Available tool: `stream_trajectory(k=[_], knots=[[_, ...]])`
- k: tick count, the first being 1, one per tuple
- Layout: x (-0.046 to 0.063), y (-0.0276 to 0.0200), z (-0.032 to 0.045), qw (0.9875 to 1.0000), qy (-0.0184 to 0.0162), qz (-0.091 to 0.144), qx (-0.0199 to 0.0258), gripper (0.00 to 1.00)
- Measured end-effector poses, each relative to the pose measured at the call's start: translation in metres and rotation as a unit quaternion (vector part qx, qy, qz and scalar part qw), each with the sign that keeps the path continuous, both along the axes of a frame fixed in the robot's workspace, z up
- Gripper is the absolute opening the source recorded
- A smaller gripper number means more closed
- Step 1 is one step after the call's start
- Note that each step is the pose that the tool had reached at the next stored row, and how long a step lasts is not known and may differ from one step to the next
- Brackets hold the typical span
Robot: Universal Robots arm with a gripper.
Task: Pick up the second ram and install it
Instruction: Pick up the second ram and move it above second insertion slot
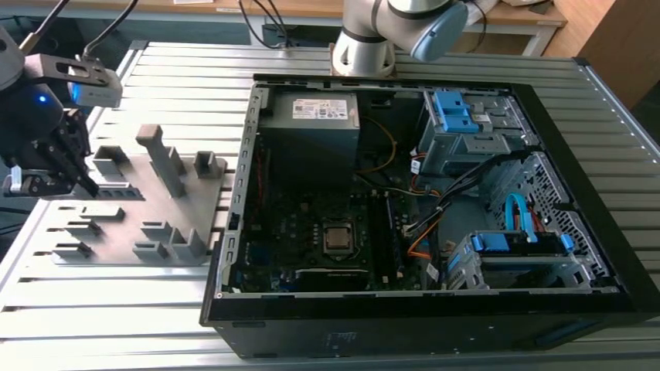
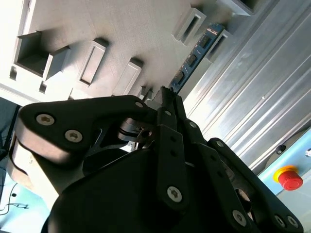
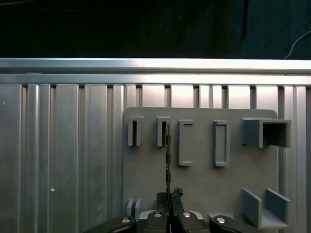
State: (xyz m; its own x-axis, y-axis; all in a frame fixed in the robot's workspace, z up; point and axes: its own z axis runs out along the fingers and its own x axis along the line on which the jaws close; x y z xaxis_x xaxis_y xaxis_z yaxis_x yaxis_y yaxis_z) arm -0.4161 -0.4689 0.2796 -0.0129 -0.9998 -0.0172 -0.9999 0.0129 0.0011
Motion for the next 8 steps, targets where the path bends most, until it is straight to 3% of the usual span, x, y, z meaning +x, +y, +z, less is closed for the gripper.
stream_trajectory(k=[8], knots=[[0.0000, 0.0000, 0.0086, 1.0000, 0.0000, 0.000, 0.0000, 0.14]])
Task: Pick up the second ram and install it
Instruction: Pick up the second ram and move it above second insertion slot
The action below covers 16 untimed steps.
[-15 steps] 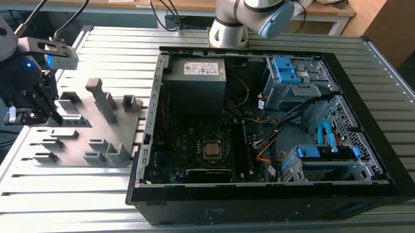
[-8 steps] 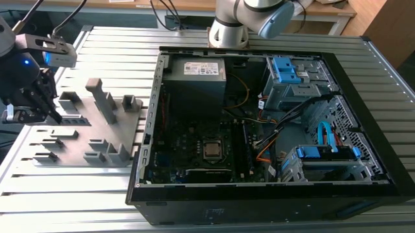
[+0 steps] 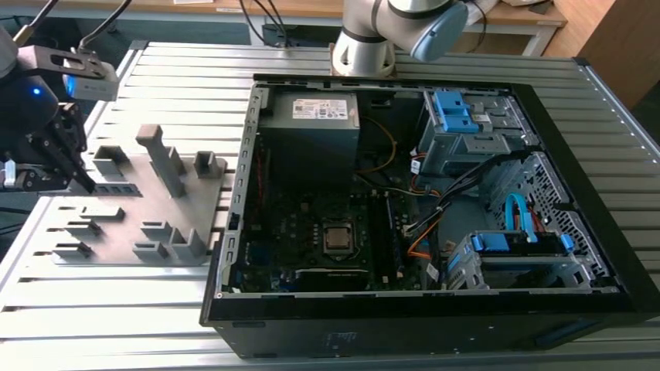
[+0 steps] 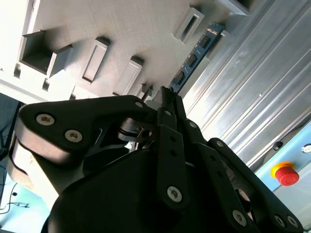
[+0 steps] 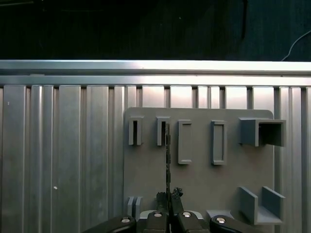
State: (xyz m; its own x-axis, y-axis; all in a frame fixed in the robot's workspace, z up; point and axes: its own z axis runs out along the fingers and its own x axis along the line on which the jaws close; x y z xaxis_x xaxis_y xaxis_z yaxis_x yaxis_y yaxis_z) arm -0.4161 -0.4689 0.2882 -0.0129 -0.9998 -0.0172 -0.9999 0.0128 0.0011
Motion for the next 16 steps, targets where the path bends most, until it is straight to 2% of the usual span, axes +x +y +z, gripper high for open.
stream_trajectory(k=[16], knots=[[0.000, 0.0000, 0.0187, 1.0000, 0.0000, 0.000, 0.0000, 0.14]])
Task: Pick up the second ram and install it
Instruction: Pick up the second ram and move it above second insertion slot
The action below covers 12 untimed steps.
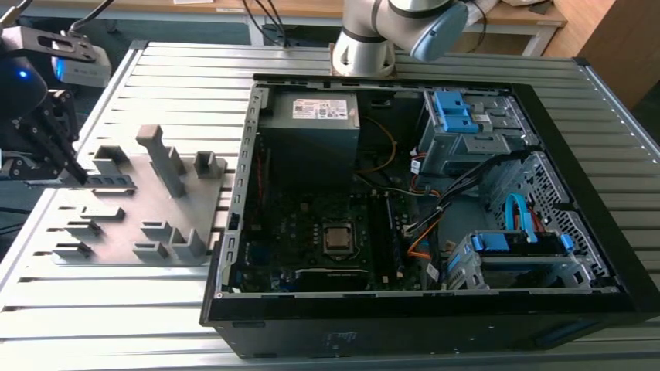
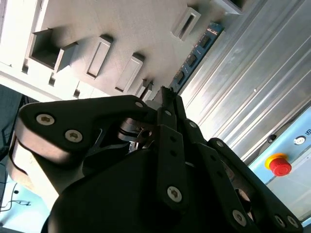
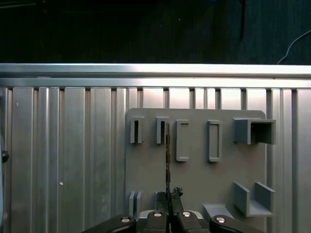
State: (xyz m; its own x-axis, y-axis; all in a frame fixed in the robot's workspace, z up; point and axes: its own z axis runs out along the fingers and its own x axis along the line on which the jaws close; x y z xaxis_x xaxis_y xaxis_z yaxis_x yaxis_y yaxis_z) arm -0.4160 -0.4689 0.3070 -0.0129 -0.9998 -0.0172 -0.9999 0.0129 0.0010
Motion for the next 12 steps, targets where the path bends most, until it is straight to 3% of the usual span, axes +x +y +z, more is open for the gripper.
stream_trajectory(k=[12], knots=[[0.000, 0.0000, 0.0172, 1.0000, 0.0000, 0.000, 0.0000, 0.14]])
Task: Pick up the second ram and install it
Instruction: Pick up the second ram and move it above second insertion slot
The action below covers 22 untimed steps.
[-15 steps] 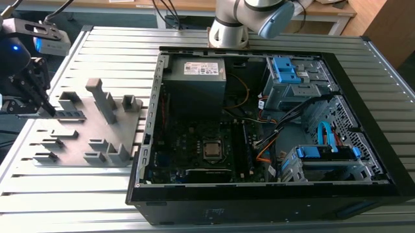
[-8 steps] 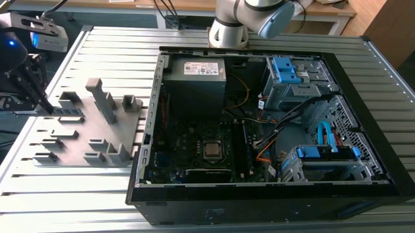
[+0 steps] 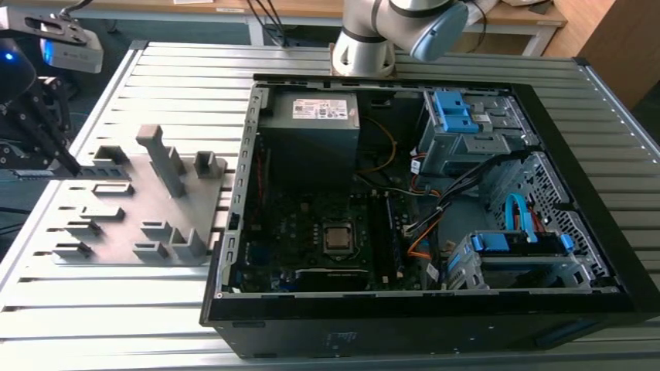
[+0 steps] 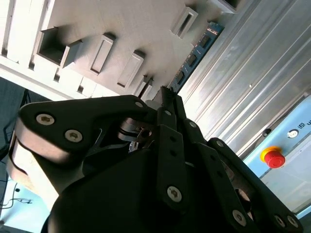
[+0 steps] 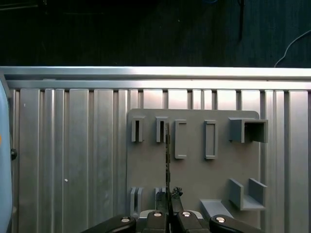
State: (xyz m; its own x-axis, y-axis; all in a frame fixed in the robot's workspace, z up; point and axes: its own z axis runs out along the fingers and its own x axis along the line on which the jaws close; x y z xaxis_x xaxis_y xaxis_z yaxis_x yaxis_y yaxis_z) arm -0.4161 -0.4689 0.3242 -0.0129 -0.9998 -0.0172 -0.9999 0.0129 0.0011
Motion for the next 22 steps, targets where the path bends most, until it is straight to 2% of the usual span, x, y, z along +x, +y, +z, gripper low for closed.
stream_trajectory(k=[11, 22], knots=[[0.000, 0.0000, 0.0141, 1.0000, 0.0000, 0.000, 0.0000, 0.14], [0.000, 0.0000, 0.0357, 1.0000, 0.0000, 0.000, 0.0000, 0.14]])
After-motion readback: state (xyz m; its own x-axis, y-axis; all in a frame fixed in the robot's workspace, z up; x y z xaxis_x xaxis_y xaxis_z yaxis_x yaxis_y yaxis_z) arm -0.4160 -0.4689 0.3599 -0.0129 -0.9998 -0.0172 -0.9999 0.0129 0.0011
